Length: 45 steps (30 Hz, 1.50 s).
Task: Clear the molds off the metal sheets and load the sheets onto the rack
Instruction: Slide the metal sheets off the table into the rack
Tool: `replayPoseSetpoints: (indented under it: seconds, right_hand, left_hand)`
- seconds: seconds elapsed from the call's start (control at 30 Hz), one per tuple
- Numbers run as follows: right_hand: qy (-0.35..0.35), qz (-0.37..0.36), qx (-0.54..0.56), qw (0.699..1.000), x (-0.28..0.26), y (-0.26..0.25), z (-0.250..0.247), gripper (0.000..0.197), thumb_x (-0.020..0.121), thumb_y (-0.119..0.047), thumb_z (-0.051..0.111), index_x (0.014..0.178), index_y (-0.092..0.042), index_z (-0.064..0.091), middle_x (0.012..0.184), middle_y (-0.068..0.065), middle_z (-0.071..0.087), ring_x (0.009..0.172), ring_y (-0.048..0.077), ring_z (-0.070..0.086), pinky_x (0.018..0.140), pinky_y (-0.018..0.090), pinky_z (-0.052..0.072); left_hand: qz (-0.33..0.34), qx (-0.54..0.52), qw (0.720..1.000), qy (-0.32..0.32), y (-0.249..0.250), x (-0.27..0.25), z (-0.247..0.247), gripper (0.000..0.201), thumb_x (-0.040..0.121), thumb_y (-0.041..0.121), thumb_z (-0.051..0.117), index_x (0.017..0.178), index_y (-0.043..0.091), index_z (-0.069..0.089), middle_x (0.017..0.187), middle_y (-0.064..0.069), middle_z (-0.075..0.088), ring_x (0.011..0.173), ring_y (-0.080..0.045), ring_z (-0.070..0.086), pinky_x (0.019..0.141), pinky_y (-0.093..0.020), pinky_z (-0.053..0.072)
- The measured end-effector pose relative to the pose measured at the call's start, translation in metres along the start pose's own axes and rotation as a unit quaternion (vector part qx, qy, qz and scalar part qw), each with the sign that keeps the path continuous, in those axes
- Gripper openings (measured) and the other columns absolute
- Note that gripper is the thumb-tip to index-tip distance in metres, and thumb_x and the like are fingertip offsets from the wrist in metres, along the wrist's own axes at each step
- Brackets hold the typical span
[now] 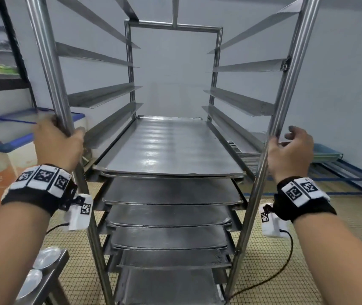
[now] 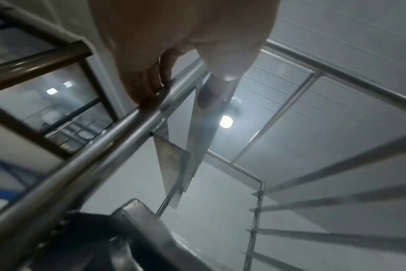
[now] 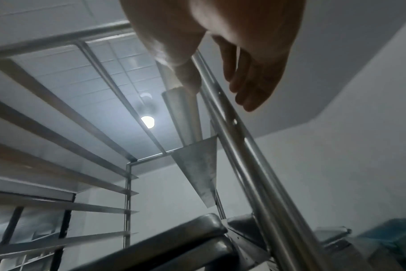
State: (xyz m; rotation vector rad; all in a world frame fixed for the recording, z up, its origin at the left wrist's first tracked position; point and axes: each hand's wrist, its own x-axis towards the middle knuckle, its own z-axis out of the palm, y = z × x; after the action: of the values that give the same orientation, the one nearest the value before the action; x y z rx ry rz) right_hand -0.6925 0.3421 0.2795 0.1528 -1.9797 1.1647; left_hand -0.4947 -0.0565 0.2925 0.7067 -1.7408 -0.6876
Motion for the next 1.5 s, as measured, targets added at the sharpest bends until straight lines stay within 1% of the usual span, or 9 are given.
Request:
replayPoseSetpoints:
  seconds: [0.17, 0.27, 0.43, 0.57, 0.73, 0.87, 1.13, 1.3, 1.5]
  right_hand:
    - [-0.019, 0.042, 0.007, 0.999, 0.018, 0.002, 0.029, 0.031, 0.092, -0.027, 0.065, 0.108, -0.001, 0.058, 0.097, 0.015, 0.063, 0.086, 0.030, 0.059, 0.071, 0.031, 0.038]
    - [-0.008, 0.042, 0.031, 0.999, 0.026, 0.008, 0.046, 0.033, 0.095, -0.030, 0.059, 0.102, 0.001, 0.054, 0.084, 0.013, 0.057, 0.075, 0.032, 0.058, 0.063, 0.033, 0.037]
    - [0.026, 0.057, 0.038, 0.997, 0.036, 0.017, 0.065, 0.028, 0.095, -0.025, 0.056, 0.105, 0.001, 0.052, 0.081, 0.011, 0.053, 0.072, 0.029, 0.051, 0.063, 0.036, 0.038]
    - [0.037, 0.041, 0.051, 0.997, 0.039, 0.020, 0.077, 0.026, 0.095, -0.025, 0.056, 0.105, -0.001, 0.052, 0.083, 0.010, 0.055, 0.070, 0.027, 0.052, 0.064, 0.033, 0.040]
    - [0.045, 0.023, 0.047, 0.998, 0.046, 0.019, 0.100, 0.025, 0.095, -0.023, 0.056, 0.103, 0.000, 0.052, 0.079, 0.009, 0.053, 0.068, 0.025, 0.048, 0.062, 0.029, 0.032]
    - [0.052, 0.023, 0.040, 0.998, 0.057, 0.021, 0.123, 0.027, 0.093, -0.022, 0.057, 0.103, 0.003, 0.053, 0.077, 0.010, 0.053, 0.067, 0.026, 0.048, 0.062, 0.031, 0.034]
    - [0.065, 0.038, 0.044, 0.996, 0.085, 0.032, 0.177, 0.024, 0.089, -0.023, 0.059, 0.097, -0.001, 0.054, 0.071, 0.008, 0.056, 0.064, 0.031, 0.059, 0.062, 0.043, 0.054]
    - [0.070, 0.023, 0.047, 0.996, 0.105, 0.042, 0.209, 0.025, 0.088, -0.021, 0.059, 0.097, 0.002, 0.054, 0.072, 0.012, 0.057, 0.061, 0.030, 0.056, 0.060, 0.041, 0.052]
    - [0.066, 0.040, 0.056, 0.995, 0.132, 0.056, 0.248, 0.025, 0.088, -0.021, 0.058, 0.098, 0.001, 0.054, 0.073, 0.012, 0.057, 0.062, 0.030, 0.054, 0.059, 0.035, 0.044]
  left_hand:
    - [-0.047, 0.005, 0.998, 0.043, -0.015, 0.020, 0.028, 0.034, 0.085, 0.025, 0.062, 0.107, -0.001, 0.064, 0.103, -0.022, 0.067, 0.097, -0.040, 0.062, 0.078, -0.044, 0.047]
    - [-0.037, -0.008, 0.996, 0.079, -0.028, 0.028, 0.046, 0.039, 0.091, 0.031, 0.054, 0.099, -0.007, 0.059, 0.092, -0.028, 0.062, 0.083, -0.040, 0.059, 0.063, -0.036, 0.034]
    - [-0.006, -0.023, 0.992, 0.128, -0.064, 0.052, 0.074, 0.050, 0.088, 0.049, 0.042, 0.087, 0.000, 0.052, 0.079, -0.025, 0.056, 0.066, -0.037, 0.054, 0.054, -0.041, 0.039]
    - [0.002, 0.006, 0.988, 0.154, -0.086, 0.071, 0.090, 0.052, 0.089, 0.062, 0.038, 0.091, 0.011, 0.045, 0.085, -0.020, 0.053, 0.074, -0.038, 0.055, 0.062, -0.050, 0.048]
    - [0.018, -0.008, 0.988, 0.155, -0.090, 0.088, 0.109, 0.047, 0.090, 0.053, 0.039, 0.091, 0.006, 0.044, 0.084, -0.021, 0.050, 0.074, -0.038, 0.053, 0.063, -0.050, 0.046]
    - [0.020, -0.001, 0.988, 0.154, -0.086, 0.097, 0.129, 0.026, 0.089, 0.046, 0.040, 0.084, 0.021, 0.037, 0.090, -0.021, 0.051, 0.078, -0.036, 0.052, 0.066, -0.050, 0.044]
    - [0.010, 0.021, 0.988, 0.151, -0.110, 0.142, 0.184, 0.035, 0.084, 0.046, 0.044, 0.074, 0.012, 0.039, 0.073, -0.021, 0.049, 0.064, -0.039, 0.052, 0.052, -0.046, 0.044]
    - [0.004, 0.012, 0.989, 0.146, -0.108, 0.154, 0.214, 0.032, 0.081, 0.043, 0.047, 0.076, 0.012, 0.043, 0.073, -0.019, 0.053, 0.064, -0.037, 0.052, 0.054, -0.046, 0.046]
    - [0.006, -0.005, 0.990, 0.144, -0.099, 0.164, 0.250, 0.031, 0.082, 0.037, 0.045, 0.083, 0.007, 0.048, 0.076, -0.017, 0.050, 0.066, -0.028, 0.044, 0.058, -0.037, 0.034]
